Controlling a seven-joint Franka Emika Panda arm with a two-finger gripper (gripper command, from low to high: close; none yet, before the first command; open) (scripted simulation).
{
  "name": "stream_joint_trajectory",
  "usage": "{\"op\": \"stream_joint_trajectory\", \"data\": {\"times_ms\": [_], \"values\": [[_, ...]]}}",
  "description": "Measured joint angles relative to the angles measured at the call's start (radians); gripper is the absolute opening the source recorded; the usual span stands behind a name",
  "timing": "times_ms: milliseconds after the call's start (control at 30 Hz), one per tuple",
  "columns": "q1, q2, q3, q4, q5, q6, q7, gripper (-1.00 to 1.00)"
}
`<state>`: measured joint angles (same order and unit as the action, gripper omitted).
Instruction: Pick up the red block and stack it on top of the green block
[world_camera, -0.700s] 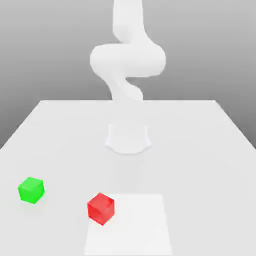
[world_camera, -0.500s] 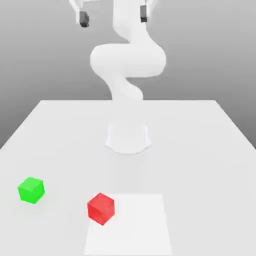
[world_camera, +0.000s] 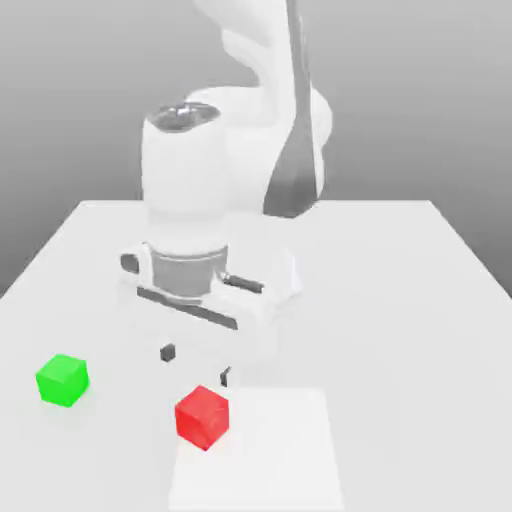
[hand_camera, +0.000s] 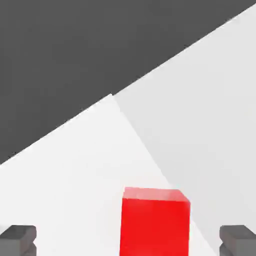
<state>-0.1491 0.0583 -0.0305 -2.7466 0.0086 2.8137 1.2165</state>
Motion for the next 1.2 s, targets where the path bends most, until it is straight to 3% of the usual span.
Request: {"op": "stream_joint_trajectory", "data": {"times_ms": [133, 167, 400, 600, 1000, 1200], "values": [[-0.005, 0.144, 0.009, 0.015, 0.010, 0.122, -0.003, 0.00], [-0.008, 0.180, 0.012, 0.020, 0.014, 0.152, -0.006, -1.00], [-0.010, 0.188, 0.015, 0.021, 0.011, 0.160, -0.003, -1.00], [-0.007, -0.002, 0.007, -0.007, -0.006, -0.003, 0.010, -1.00], [-0.372, -0.102, -0.184, 0.042, -0.029, -0.150, 0.478, -1.00], [-0.417, 0.053, -0.157, 0.057, 0.058, -0.012, 0.473, -1.00]]}}
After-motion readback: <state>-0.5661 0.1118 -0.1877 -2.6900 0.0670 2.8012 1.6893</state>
